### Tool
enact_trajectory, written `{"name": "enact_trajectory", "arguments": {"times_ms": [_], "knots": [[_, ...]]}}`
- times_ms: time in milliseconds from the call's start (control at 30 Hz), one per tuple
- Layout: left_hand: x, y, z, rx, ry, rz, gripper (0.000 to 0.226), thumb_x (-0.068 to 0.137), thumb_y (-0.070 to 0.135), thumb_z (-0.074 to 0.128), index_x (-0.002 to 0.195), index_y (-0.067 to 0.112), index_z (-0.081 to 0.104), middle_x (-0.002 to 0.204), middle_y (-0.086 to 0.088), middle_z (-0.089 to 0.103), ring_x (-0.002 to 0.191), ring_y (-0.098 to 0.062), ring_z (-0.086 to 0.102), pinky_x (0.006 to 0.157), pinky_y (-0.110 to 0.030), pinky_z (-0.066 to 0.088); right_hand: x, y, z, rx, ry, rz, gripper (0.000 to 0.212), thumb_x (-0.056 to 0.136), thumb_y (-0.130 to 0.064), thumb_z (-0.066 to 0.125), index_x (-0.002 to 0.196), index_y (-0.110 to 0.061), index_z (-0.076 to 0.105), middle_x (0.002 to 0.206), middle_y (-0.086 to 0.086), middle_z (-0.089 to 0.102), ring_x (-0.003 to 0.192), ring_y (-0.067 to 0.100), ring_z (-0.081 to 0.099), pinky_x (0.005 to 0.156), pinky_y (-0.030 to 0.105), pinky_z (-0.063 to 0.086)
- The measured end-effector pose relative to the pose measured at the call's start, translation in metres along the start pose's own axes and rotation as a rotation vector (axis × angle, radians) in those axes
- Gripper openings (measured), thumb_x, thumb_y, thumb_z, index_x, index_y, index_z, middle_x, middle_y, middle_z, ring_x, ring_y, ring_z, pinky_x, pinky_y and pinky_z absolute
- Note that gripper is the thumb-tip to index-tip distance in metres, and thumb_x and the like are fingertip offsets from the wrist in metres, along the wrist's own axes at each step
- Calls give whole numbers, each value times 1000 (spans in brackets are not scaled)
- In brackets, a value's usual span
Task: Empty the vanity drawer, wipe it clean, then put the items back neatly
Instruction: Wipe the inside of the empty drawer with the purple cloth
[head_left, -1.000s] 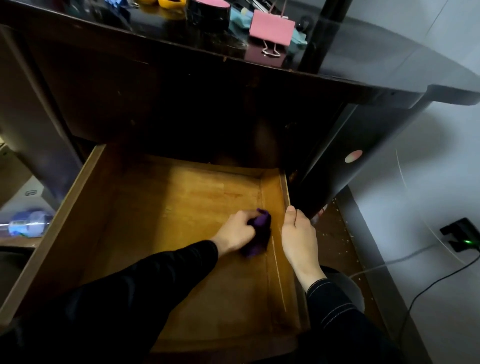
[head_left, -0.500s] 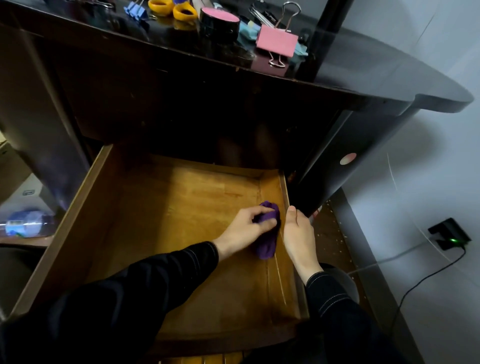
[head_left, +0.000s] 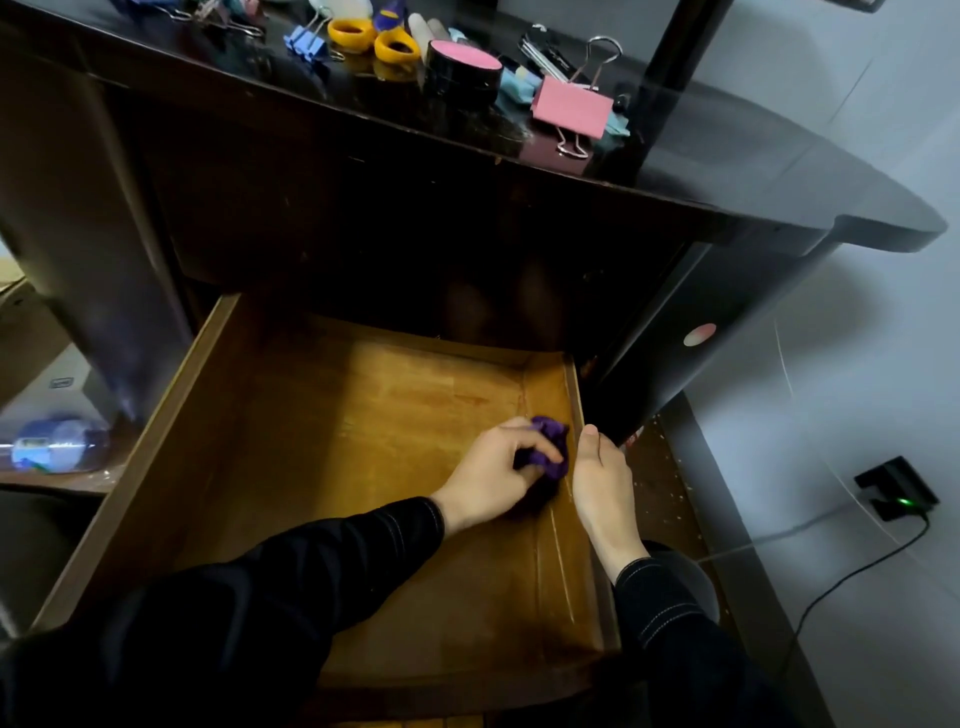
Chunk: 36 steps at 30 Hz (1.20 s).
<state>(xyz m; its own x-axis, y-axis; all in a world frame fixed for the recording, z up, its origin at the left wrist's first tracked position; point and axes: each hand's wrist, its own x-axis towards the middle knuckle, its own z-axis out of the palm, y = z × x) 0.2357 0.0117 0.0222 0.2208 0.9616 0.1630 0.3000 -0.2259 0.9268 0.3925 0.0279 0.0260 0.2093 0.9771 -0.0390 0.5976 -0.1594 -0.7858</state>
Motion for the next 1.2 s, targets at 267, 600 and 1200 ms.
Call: {"name": "enact_trajectory", "arguments": {"times_ms": [267, 600, 1200], "knots": [[-17, -13, 10, 94, -130, -77, 28, 87, -5, 65, 105, 13, 76, 113, 3, 58, 119, -18, 57, 108, -29, 41, 0, 2, 0, 83, -13, 101, 56, 107, -50, 25, 130, -14, 61, 121, 8, 67, 115, 29, 61, 105, 51, 46], [-16, -11, 17, 35, -38, 9, 27, 86, -2, 67, 101, 19, 75, 109, 10, 54, 106, -7, 55, 103, -27, 43, 2, 3, 0, 96, -23, 99, 56, 108, -48, 25, 127, -10, 61, 121, 13, 67, 114, 31, 61, 105, 52, 47], [-12, -3, 12, -22, 20, -29, 28, 86, -1, 69, 99, 23, 77, 110, 10, 60, 106, -8, 59, 103, -24, 44, -4, -1, -2, 116, 23, 146, 69, 103, -62, 20, 136, -13, 56, 95, -13, 54, 95, 13, 53, 91, 32, 37]]}}
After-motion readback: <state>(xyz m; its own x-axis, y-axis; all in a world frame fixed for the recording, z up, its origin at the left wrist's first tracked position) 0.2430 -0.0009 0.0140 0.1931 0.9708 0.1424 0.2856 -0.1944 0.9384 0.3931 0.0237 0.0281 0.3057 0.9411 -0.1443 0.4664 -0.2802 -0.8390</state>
